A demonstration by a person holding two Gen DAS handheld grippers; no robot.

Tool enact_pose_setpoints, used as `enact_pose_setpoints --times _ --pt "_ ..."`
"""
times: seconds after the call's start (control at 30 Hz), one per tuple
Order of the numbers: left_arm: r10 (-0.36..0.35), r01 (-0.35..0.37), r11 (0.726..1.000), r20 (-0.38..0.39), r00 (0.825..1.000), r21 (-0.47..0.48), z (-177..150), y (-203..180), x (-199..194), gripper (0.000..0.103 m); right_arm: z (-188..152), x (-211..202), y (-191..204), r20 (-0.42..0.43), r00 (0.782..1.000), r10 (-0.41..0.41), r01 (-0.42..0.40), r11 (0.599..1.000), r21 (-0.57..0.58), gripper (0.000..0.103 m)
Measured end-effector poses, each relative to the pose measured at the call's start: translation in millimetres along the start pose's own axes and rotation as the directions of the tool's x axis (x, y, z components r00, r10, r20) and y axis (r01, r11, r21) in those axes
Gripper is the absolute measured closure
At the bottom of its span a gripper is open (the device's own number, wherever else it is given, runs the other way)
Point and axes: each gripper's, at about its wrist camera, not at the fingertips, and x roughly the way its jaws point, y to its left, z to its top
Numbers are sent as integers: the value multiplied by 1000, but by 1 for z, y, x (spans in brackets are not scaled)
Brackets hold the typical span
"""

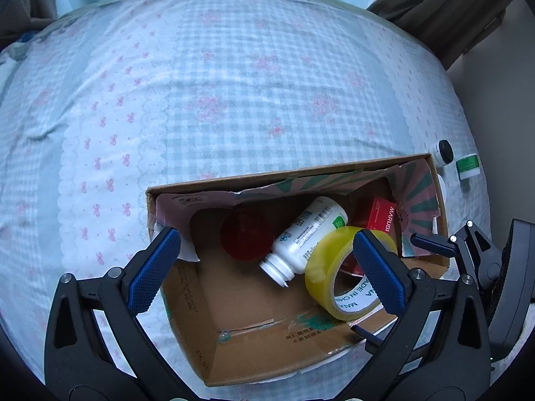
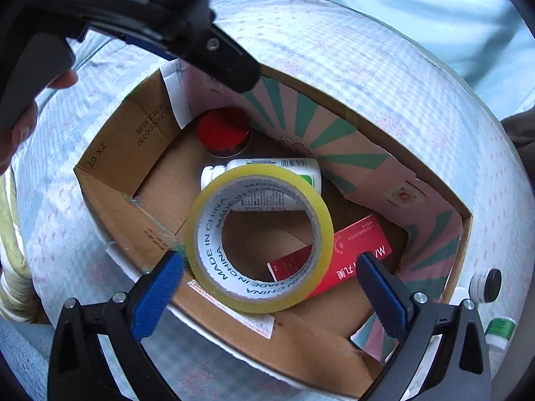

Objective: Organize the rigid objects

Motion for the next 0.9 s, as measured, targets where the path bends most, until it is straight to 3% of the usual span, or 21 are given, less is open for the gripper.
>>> enact_pose_setpoints --times 0.4,0.9 --pt "11 -9 1000 80 997 -25 -20 -3 -66 0 -7 -62 2 57 997 -46 40 995 94 0" --pt "39 -30 999 215 976 -44 -94 -31 -192 0 -39 -171 31 166 978 -124 82 966 244 0"
